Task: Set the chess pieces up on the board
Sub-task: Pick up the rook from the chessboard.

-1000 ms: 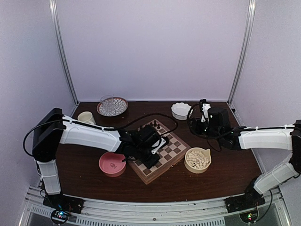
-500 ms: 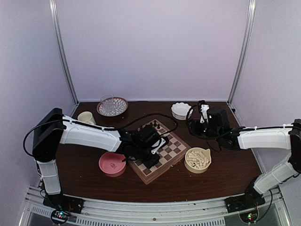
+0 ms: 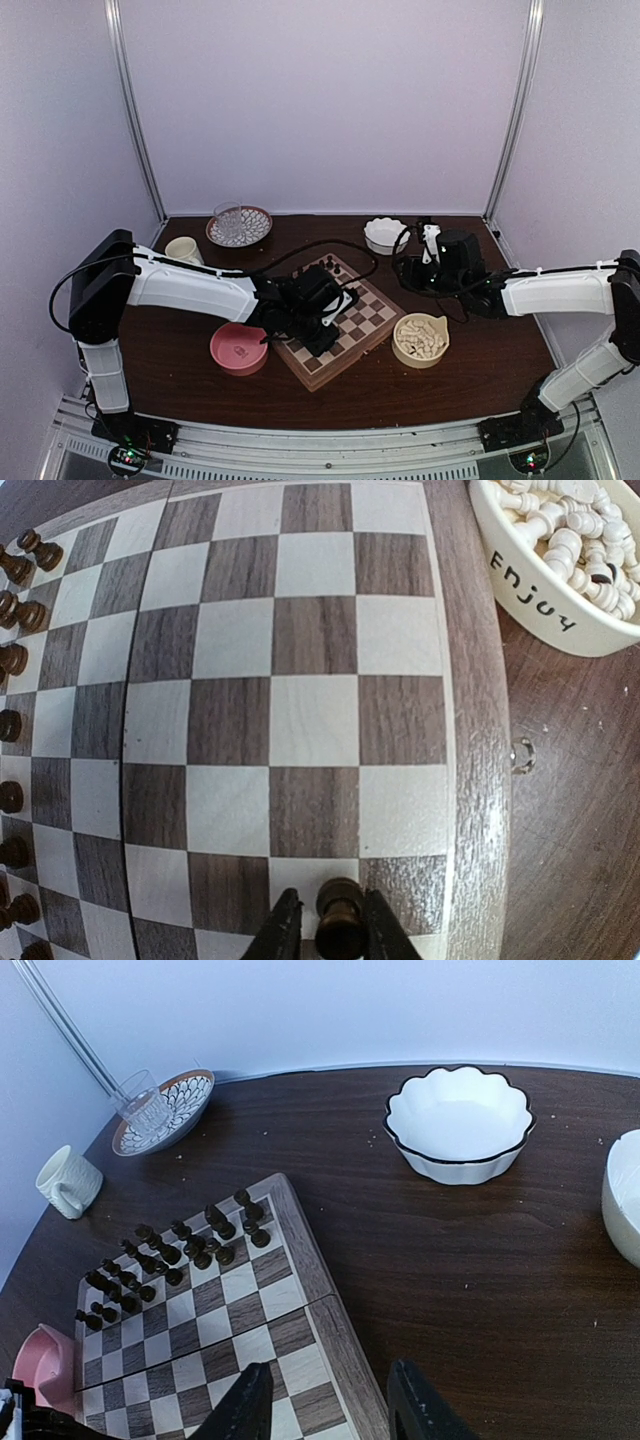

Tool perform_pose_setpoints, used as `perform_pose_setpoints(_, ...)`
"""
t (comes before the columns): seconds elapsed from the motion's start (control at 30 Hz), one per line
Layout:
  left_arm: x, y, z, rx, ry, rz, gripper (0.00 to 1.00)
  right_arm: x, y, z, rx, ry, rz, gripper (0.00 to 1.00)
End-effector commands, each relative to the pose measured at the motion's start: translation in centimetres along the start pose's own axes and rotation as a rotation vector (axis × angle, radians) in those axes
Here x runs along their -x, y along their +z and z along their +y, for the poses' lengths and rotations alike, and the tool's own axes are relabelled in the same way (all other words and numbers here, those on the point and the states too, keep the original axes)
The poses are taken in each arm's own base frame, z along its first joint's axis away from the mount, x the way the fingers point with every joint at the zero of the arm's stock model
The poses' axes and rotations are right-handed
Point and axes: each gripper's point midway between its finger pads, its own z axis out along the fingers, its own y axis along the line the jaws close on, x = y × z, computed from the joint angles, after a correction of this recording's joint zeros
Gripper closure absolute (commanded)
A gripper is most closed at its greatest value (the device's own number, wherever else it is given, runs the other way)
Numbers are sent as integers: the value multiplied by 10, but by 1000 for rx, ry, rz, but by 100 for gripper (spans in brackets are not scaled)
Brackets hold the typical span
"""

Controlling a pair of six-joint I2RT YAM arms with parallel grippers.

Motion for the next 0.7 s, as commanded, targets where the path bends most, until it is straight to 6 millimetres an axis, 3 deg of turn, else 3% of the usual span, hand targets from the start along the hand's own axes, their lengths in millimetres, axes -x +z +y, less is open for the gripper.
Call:
perform_pose_setpoints(0.0, 16, -6, 4, 8, -20, -59, 77, 16, 1, 5, 16, 7, -35, 58)
perform_pose_setpoints(0.3, 18, -8, 1, -8, -22, -67, 74, 14, 2, 6, 19, 3, -28, 58)
perform_pose_setpoints(0.67, 19, -12, 3, 2, -25, -77, 81, 13, 4, 7, 22, 0, -19, 58)
